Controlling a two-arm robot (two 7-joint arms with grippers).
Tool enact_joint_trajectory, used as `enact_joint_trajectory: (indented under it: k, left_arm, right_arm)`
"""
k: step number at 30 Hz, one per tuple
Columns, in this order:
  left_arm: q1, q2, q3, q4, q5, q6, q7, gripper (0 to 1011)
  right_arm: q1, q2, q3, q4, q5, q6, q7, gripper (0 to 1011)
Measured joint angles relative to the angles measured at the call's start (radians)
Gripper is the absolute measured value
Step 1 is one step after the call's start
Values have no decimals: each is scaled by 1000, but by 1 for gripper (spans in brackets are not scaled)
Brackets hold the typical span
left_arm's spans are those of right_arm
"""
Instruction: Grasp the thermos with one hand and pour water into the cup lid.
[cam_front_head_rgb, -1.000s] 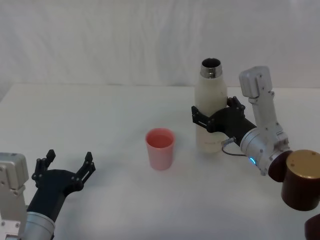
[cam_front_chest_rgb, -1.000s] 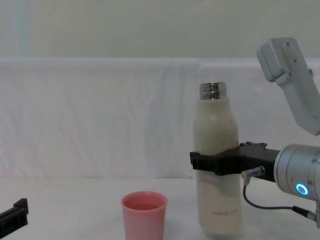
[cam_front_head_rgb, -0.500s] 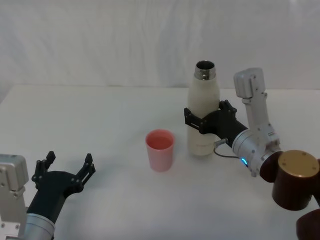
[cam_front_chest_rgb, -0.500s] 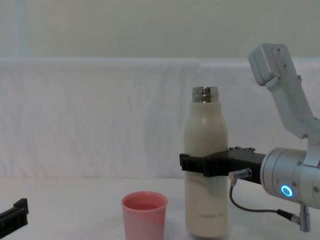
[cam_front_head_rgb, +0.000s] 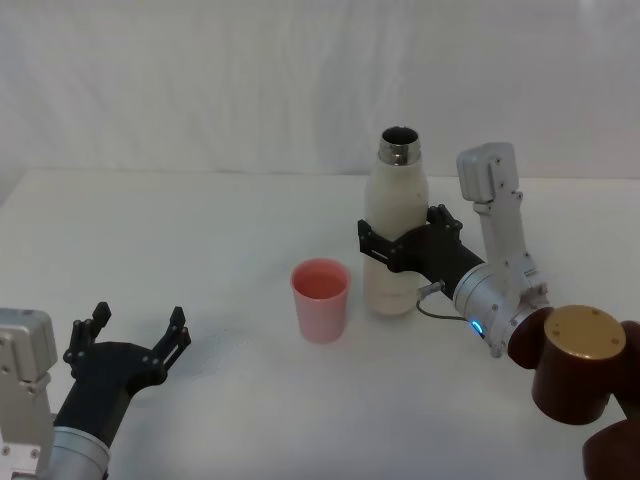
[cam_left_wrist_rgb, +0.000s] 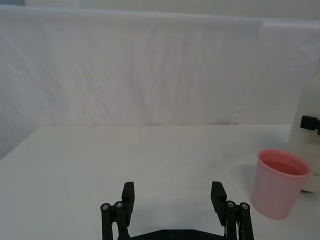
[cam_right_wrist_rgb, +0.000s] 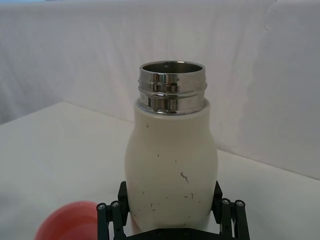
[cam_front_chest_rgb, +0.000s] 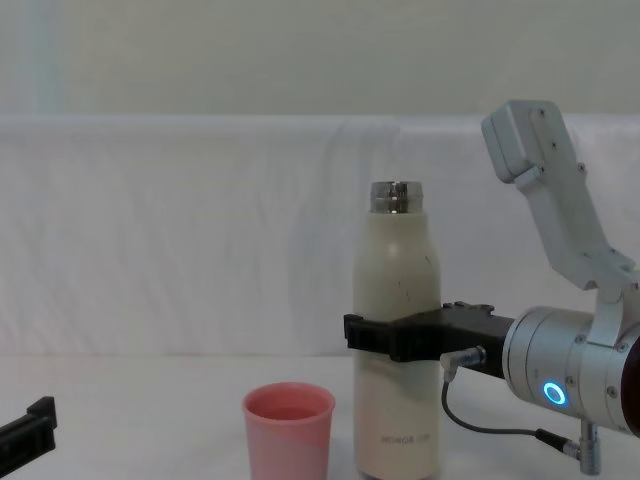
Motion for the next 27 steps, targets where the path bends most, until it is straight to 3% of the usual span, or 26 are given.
enact_joint_trajectory:
  k: [27]
  left_arm:
    - [0,0,0,0,0,0,0,1001]
  right_arm:
    - [10,31,-39,35,42,-44,-41,960]
